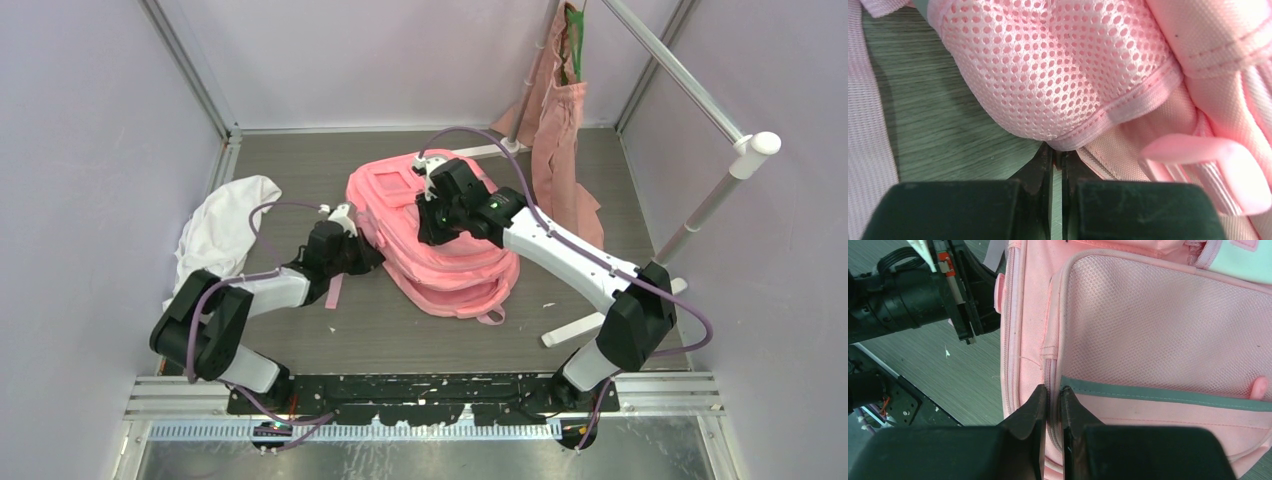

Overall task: Pack the student bag
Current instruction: Zip the student bag at the center of the board.

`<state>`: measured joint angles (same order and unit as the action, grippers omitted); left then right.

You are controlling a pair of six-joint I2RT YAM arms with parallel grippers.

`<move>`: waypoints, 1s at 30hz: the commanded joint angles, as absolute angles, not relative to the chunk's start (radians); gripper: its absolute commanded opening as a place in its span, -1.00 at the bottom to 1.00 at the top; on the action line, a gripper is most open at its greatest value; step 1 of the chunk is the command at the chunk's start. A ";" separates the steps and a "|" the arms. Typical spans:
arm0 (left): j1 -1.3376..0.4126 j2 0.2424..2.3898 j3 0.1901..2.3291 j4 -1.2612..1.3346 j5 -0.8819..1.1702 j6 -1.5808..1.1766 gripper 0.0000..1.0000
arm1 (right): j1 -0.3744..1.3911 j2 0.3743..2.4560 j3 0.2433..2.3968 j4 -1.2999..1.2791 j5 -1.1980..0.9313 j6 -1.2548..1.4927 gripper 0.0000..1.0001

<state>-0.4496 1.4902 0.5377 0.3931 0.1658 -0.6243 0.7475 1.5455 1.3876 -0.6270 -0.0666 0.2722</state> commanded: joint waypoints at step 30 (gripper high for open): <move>-1.112 1.483 0.700 0.549 0.294 -0.797 -0.98 | 0.723 1.597 1.407 -0.482 -0.216 0.469 -0.85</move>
<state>-1.0344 1.4727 0.6216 0.3737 0.1829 -0.7856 0.6998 1.6192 1.4014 -0.6346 -0.1677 0.3965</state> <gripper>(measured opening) 0.046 0.164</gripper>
